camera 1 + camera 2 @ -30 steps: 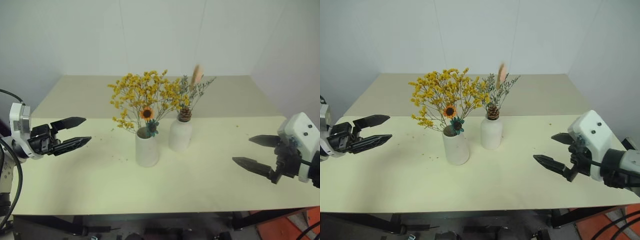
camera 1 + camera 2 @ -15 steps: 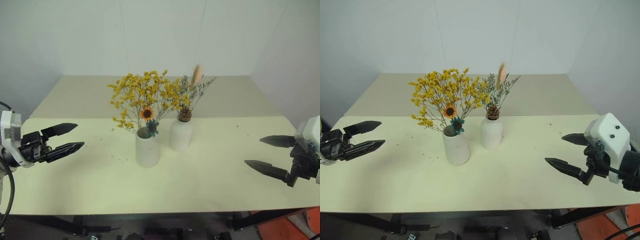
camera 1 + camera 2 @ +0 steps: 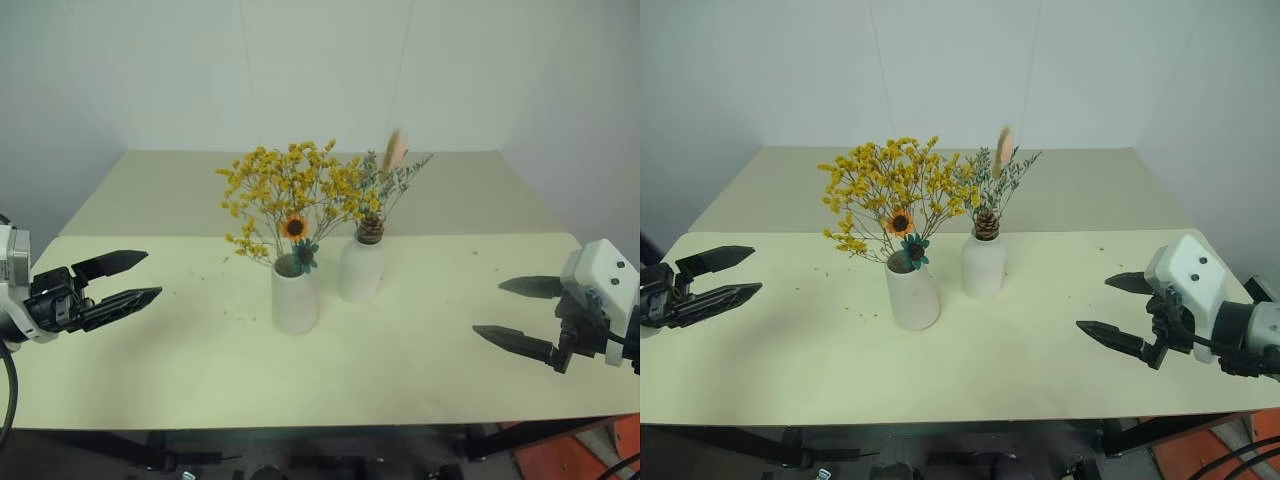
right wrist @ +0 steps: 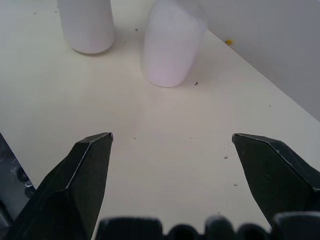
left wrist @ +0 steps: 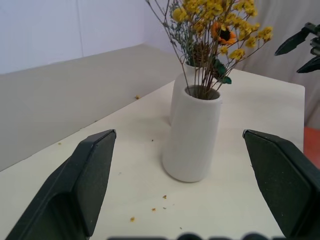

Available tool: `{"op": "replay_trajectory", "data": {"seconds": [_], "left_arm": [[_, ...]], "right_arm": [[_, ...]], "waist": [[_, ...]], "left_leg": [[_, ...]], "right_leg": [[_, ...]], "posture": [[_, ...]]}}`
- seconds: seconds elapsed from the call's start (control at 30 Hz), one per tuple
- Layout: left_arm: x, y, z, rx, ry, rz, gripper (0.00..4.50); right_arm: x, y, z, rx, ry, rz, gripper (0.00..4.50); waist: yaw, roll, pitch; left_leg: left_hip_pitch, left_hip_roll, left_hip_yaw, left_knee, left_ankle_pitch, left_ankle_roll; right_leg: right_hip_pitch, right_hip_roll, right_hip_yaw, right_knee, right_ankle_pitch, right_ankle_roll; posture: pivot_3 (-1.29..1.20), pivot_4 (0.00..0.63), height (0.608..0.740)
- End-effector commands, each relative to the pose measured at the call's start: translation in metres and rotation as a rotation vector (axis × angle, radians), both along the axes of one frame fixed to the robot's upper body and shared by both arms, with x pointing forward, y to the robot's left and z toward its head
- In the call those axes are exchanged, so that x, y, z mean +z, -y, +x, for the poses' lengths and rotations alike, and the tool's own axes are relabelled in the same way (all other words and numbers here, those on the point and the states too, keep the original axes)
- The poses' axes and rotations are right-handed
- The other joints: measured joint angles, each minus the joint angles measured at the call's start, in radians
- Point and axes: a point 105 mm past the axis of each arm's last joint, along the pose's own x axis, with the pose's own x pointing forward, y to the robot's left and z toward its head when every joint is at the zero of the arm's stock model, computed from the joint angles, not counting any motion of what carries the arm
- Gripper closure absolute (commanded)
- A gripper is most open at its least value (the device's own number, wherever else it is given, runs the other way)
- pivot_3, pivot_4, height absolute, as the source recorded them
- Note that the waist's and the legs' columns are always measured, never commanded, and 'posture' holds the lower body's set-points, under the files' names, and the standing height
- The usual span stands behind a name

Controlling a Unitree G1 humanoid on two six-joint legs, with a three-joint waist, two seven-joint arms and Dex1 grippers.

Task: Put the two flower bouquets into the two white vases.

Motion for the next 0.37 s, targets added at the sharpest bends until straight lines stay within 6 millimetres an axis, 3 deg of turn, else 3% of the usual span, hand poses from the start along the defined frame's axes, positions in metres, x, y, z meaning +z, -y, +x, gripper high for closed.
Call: {"op": "replay_trajectory", "data": {"seconds": [0.03,0.37], "left_arm": [[0.013,0.0044,-0.007,0.0,0.044,0.015,0.05],[0.0188,0.0064,-0.0109,0.002,0.05,0.015,0.05]], "right_arm": [[0.0051,-0.0005,0.0033,0.007,0.048,-0.009,0.0],[0.0036,-0.0051,0.0085,0.032,0.048,-0.004,0.0]], "waist": [[0.0,0.0,0.0],[0.0,0.0,0.0]], "left_leg": [[0.0,0.0,0.0,0.0,0.0,0.0],[0.001,0.0,0.0,0.0,0.0,0.0]], "right_leg": [[0.0,0.0,0.0,0.0,0.0,0.0],[0.0,0.0,0.0,0.0,0.0,0.0]], "posture": [[0.0,0.15,0.74],[0.0,0.15,0.74]]}}
